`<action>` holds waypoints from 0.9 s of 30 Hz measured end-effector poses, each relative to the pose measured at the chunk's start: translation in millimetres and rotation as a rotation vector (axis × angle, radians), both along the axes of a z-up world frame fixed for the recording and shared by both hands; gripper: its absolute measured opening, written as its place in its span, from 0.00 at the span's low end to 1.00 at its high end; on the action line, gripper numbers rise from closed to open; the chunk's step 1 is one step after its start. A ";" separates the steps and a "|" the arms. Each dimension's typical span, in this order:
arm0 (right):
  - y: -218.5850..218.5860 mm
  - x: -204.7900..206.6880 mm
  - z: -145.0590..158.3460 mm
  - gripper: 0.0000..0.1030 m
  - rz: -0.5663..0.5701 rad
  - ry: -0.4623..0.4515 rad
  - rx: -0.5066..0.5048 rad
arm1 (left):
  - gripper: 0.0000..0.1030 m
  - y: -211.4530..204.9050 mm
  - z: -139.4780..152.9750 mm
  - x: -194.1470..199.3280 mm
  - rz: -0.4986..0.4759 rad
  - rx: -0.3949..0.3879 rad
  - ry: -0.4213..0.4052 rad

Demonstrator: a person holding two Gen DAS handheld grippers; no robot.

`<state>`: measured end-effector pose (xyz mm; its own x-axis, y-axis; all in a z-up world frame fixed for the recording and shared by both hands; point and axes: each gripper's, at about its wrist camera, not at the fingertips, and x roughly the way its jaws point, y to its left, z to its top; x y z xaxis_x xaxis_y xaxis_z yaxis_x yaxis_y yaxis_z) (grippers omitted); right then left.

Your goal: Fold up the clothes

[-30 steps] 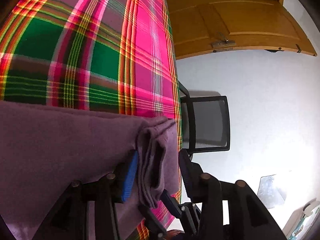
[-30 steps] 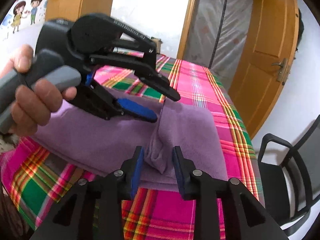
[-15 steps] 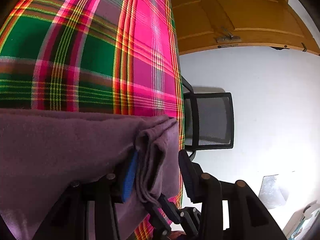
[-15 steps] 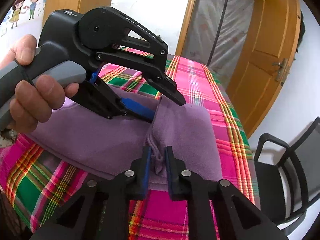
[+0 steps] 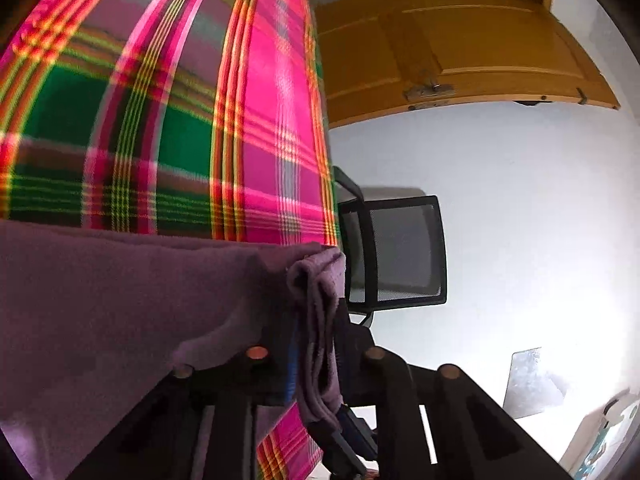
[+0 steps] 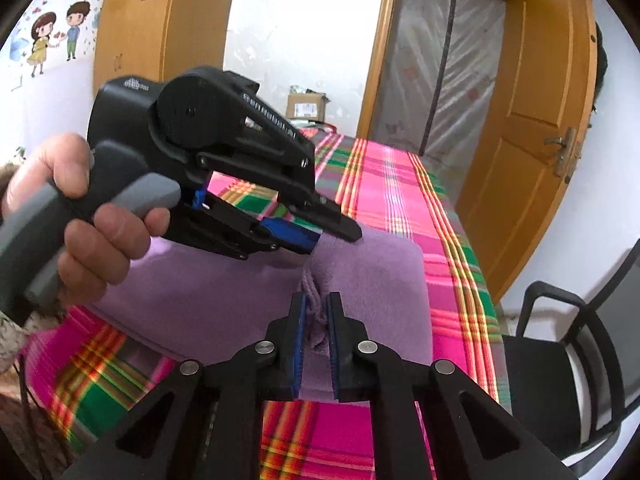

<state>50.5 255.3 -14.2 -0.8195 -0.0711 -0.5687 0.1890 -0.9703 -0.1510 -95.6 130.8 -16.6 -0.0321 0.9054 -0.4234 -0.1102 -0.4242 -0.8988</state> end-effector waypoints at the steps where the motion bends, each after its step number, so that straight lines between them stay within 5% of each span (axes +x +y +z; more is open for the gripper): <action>1: -2.7 0.1 3.0 0.10 0.007 0.004 -0.001 | 0.14 -4.2 2.7 0.7 0.005 0.004 0.009; 12: -44.9 3.1 17.7 0.10 0.097 0.031 -0.008 | 0.14 -57.6 24.9 9.4 0.079 -0.011 0.086; 27: -101.5 -4.3 7.1 0.10 0.221 -0.025 -0.026 | 0.14 -121.1 6.4 7.8 0.179 -0.051 0.043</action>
